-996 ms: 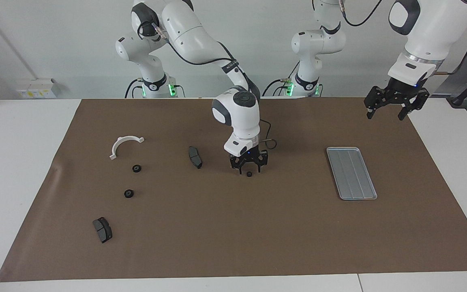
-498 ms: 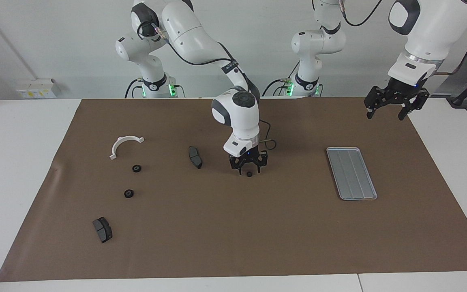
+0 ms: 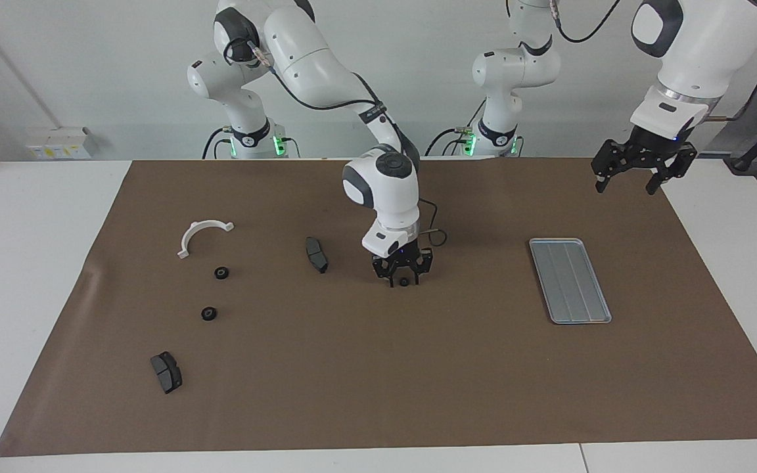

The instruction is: Place bearing gear from tray to pile

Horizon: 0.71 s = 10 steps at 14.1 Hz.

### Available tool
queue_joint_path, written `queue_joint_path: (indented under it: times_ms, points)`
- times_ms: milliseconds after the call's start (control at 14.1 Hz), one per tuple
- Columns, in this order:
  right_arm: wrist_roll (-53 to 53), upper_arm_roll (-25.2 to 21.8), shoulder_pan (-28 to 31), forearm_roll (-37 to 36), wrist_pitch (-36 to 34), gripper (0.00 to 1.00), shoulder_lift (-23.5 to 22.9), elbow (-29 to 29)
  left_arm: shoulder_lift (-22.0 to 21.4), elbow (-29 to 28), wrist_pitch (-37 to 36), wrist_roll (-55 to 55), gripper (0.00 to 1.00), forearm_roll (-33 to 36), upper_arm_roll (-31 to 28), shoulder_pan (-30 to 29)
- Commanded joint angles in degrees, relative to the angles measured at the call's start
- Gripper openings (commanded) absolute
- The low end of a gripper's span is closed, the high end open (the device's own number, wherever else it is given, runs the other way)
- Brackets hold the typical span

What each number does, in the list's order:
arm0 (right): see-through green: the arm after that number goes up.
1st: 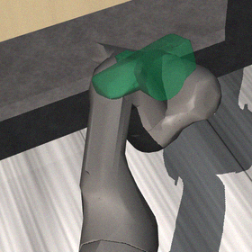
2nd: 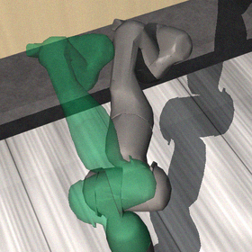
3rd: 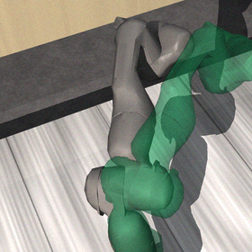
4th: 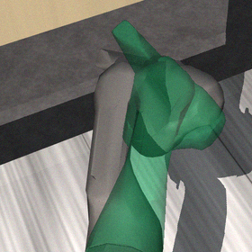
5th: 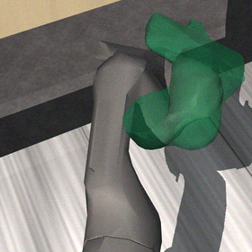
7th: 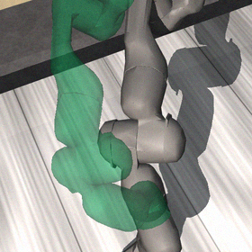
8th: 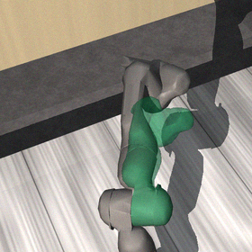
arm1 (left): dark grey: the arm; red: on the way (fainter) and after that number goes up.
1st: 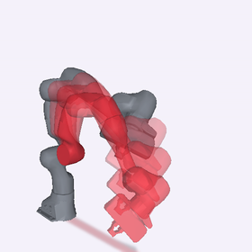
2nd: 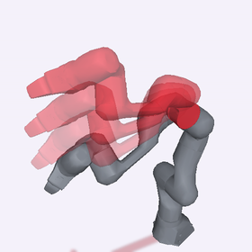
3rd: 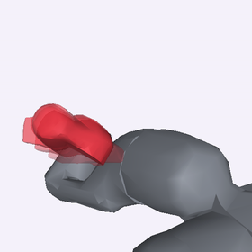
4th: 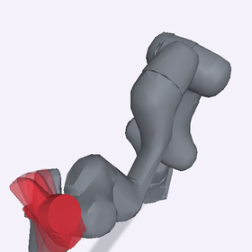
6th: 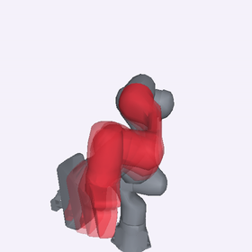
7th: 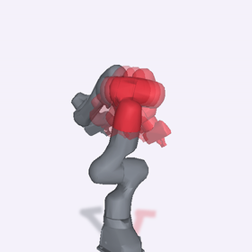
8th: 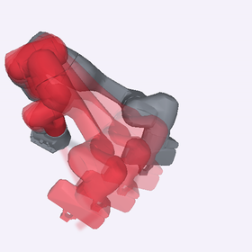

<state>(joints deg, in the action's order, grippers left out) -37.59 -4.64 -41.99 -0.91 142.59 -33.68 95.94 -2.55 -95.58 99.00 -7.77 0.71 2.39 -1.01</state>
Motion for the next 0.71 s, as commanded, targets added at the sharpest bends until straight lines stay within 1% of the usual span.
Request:
queue_joint_path:
  times_ms: [0,285,498,640]
  points:
    - [1.2,0.1,-0.1,-0.4,-1.2,0.62,0.1,0.7,-1.4,-1.2,0.0,0.8,1.00,0.5,-0.1,0.0]
    - [1.5,0.1,-0.3,-0.4,-2.1,0.62,0.2,0.7,-1.4,-1.2,0.2,7.8,1.00,0.5,0.1,0.0]
    - [2.2,0.2,-0.2,-0.4,-2.6,0.62,0.2,0.8,-1.4,-1.2,0.2,8.2,1.00,0.5,0.1,0.5]
    - [3.0,0.1,-0.3,-0.4,-4.5,0.62,0.4,0.7,-1.4,-1.2,0.2,7.8,1.00,0.5,0.1,0.4]
